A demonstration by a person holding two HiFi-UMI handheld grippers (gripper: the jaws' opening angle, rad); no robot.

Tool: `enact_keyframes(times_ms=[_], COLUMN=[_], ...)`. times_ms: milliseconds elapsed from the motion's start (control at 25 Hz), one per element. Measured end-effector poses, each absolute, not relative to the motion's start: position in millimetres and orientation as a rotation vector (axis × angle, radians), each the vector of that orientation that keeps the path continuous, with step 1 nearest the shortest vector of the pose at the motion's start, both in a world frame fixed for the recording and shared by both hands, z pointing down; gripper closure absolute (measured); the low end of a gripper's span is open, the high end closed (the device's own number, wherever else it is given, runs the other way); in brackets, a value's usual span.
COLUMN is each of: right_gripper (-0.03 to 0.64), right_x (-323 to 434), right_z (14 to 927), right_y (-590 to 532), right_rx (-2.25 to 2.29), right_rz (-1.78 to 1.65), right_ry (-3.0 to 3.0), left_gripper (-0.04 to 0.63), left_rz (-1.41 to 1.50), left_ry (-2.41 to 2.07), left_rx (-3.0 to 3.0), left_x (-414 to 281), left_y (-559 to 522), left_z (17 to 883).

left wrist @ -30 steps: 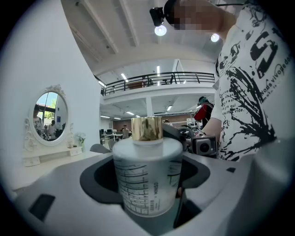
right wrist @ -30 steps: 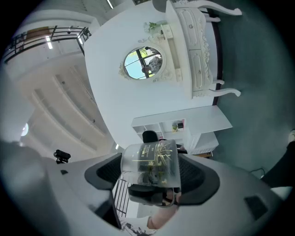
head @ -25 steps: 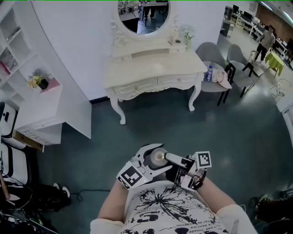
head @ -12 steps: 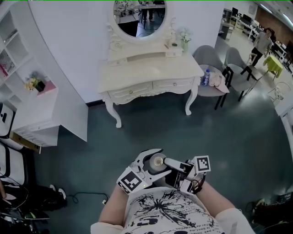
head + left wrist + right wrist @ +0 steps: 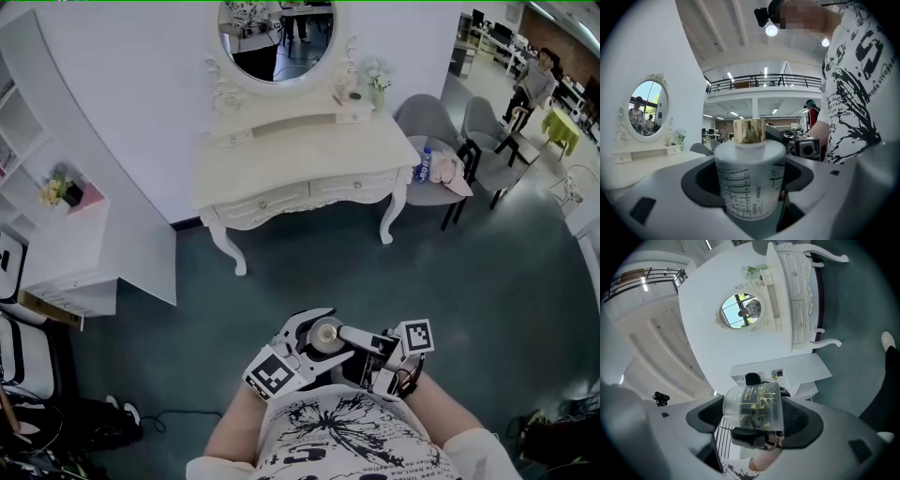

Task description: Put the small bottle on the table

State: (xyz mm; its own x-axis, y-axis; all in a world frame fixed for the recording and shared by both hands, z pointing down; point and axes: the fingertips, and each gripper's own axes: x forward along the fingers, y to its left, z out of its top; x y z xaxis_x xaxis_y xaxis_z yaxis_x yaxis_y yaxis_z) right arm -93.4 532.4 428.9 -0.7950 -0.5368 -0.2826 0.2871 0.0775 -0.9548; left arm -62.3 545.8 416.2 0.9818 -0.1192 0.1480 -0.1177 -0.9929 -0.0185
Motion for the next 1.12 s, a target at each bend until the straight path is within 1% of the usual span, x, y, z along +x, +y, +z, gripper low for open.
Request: enact_keyframes(times_ms=[360, 600, 840, 1120], right_gripper=[0.232, 0.231, 0.232, 0.232], right_x=[-66.5, -59.9, -53.7, -46.1], right_z=[420.9, 419.2, 417.7, 433.5], right_y=[385.1, 292.1, 224.8, 166.3], right_rx=[-0.311, -0.327, -0.312, -0.247], right_rz=[-1.709, -1.681, -1.680, -1.751], right_ry=[1.742, 1.752, 1.743, 1.747], left_gripper=[0.245, 0.245, 0.245, 0.245], left_rz=[-0.222, -0.211, -0.233, -0.272], left_ry=[0.062, 0.034, 0.050, 0.172], left_rx=[-3.103, -3.084, -3.080, -3.097], left_x=[-35.8, -30.1, -23.4, -14.9], left_y=[401.4, 309.1, 241.6, 180.5], left_z=[409.6, 406.7, 406.8, 422.5])
